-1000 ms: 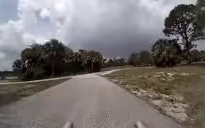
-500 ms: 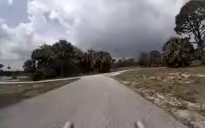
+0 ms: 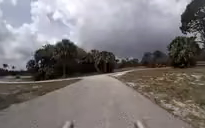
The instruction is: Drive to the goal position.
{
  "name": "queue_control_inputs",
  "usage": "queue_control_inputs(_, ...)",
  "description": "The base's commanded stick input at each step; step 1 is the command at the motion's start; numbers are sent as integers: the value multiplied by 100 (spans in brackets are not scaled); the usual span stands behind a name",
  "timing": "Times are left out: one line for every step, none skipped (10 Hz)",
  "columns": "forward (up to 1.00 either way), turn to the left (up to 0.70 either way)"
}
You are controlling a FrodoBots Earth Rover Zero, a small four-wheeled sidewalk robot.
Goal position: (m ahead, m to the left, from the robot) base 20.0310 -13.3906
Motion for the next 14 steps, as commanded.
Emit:
queue_control_inputs(85,5)
queue_control_inputs(85,27)
queue_control_inputs(85,27)
queue_control_inputs(85,7)
queue_control_inputs(85,0)
queue_control_inputs(85,0)
queue_control_inputs(85,0)
queue_control_inputs(85,0)
queue_control_inputs(85,0)
queue_control_inputs(85,0)
queue_control_inputs(85,0)
queue_control_inputs(85,0)
queue_control_inputs(85,0)
queue_control_inputs(85,0)
